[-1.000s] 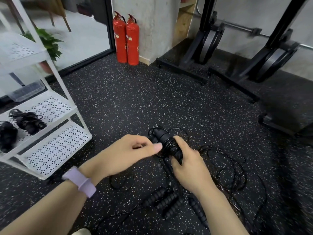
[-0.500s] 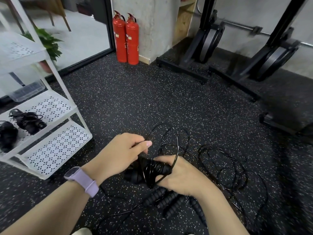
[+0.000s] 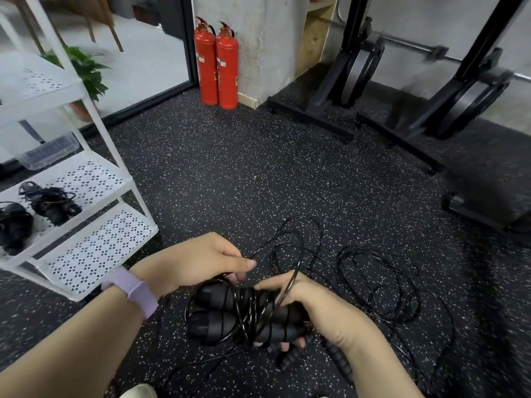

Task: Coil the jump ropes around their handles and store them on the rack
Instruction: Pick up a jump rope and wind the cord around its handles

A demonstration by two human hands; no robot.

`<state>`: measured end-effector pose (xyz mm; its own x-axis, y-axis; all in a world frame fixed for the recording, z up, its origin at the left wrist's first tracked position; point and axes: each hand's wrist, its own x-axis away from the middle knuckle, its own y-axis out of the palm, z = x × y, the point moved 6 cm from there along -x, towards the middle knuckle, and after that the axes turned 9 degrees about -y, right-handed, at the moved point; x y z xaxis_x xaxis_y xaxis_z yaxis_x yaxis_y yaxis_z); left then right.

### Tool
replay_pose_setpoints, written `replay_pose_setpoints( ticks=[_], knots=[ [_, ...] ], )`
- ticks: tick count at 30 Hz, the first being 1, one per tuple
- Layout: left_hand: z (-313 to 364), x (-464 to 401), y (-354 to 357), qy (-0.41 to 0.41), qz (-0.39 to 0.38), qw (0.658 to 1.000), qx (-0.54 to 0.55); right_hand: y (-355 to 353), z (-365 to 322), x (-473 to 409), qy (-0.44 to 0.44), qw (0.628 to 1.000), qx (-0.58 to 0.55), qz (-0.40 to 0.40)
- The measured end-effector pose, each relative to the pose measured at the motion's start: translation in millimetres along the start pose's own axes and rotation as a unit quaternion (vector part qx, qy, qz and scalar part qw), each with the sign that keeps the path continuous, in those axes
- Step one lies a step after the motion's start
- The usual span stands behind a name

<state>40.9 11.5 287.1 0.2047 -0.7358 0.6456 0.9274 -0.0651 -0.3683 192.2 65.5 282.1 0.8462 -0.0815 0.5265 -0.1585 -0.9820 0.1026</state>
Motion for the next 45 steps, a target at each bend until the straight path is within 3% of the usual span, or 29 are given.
replay_pose_setpoints(
  ticks=[2, 4, 7, 12, 17, 21, 23, 26, 28, 32, 35, 42, 45],
  knots=[
    [-3, 1, 4, -0.027, -0.068, 0.995, 0.070, 7, -16, 0, -0.057, 0.996, -0.069, 0.002],
    [-4, 2, 9, -0.042, -0.124, 0.982, 0.134, 6, -33, -1, -0.099, 0.978, -0.167, 0.080],
    [-1, 0, 12, -0.044, -0.145, 0.968, 0.199, 4, -31, 16, -0.121, 0.934, -0.305, 0.142],
    [-6, 0, 11, -0.065, -0.116, 0.969, 0.206, -5, -8, 21, -0.090, 0.974, -0.169, 0.119],
    [-8, 7, 16, -0.060, -0.165, 0.958, 0.227, -17, -3, 14, -0.127, 0.967, -0.164, 0.148],
    [-14, 0, 10, -0.048, -0.060, 0.988, 0.137, -33, -2, 21, -0.144, 0.948, -0.141, 0.246],
    [-7, 1, 5, -0.010, 0.007, 0.999, 0.030, -39, 0, 23, -0.144, 0.936, -0.127, 0.296],
    [11, 10, 1, 0.024, 0.090, 0.991, -0.099, -48, 0, 25, -0.151, 0.921, -0.110, 0.343],
    [12, 9, -2, 0.010, 0.120, 0.992, -0.048, -50, -4, 26, -0.169, 0.917, -0.099, 0.348],
    [19, 8, 13, 0.046, 0.026, 0.990, 0.127, -52, -10, 29, -0.206, 0.908, -0.107, 0.348],
    [25, 6, 19, 0.085, 0.003, 0.985, 0.152, -53, -15, 29, -0.249, 0.896, -0.159, 0.331],
    [27, 3, 21, 0.080, 0.047, 0.967, 0.237, -45, -14, 22, -0.286, 0.895, -0.250, 0.233],
    [29, 3, 18, 0.091, 0.106, 0.966, 0.217, -51, -10, 20, -0.272, 0.897, -0.236, 0.258]
  ],
)
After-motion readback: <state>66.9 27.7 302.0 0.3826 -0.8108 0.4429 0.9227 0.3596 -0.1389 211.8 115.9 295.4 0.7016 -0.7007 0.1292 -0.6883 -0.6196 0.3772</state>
